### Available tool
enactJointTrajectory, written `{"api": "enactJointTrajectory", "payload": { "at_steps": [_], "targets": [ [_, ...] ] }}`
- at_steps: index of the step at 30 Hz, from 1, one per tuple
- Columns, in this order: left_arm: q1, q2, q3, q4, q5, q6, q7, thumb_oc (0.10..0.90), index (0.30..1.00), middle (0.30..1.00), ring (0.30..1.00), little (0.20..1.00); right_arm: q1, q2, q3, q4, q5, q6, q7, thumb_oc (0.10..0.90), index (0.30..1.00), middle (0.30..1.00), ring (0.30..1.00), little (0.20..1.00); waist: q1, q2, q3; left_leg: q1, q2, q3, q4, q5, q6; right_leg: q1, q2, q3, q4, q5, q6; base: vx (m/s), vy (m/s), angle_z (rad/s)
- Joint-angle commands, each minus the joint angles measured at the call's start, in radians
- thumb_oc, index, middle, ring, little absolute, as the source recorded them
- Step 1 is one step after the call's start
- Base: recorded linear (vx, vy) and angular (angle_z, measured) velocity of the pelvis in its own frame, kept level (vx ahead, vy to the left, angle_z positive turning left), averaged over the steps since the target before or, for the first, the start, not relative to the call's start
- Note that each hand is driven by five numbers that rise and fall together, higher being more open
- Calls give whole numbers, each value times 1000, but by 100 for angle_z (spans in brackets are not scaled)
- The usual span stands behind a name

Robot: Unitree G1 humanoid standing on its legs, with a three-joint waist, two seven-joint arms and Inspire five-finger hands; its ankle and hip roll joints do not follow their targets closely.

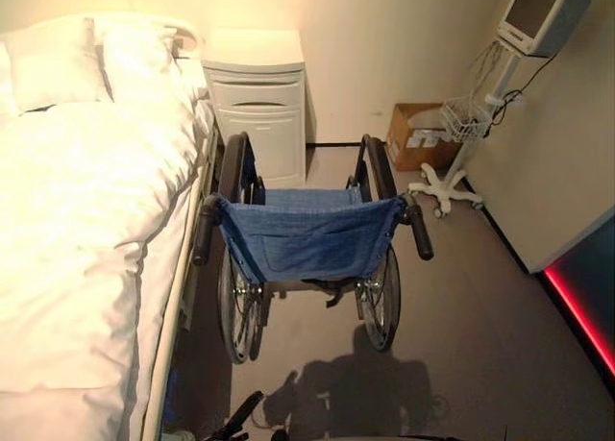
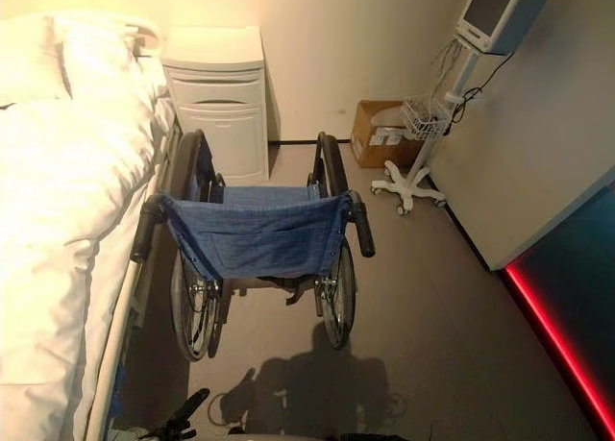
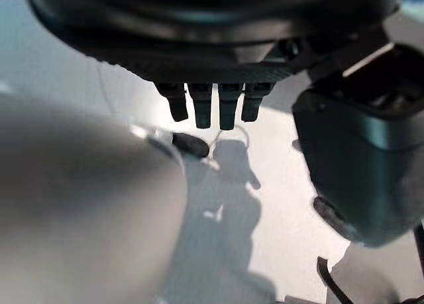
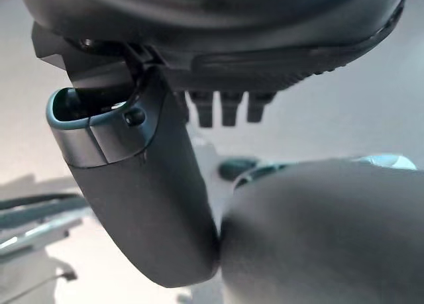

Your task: Push the wheelchair next to the bed

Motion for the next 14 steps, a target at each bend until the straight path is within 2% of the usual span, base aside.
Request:
{"api": "enactJointTrajectory", "payload": {
  "at_steps": [1,7,14],
  "targets": [
    [-36,-56,-24,71,33,11,-32,800,900,900,900,900,4,-36,29,51,-60,31,74,800,900,900,900,900,13,41,23,-5,1,-2,4,-39,-43,-26,22,-20,2,42,0,0,0,0],
    [-36,-49,-33,77,48,51,-57,800,900,900,900,900,-5,-33,29,72,-48,50,137,800,900,900,900,900,17,42,15,1,-1,-2,4,-44,-40,-19,18,-25,2,41,2,0,0,0],
    [-31,-49,-20,84,21,71,-74,800,900,900,900,900,-3,-23,33,80,-57,58,146,800,900,900,900,900,20,44,11,6,-3,-3,4,-47,-36,-15,15,-28,2,42,4,8,5,-2]
  ]
}}
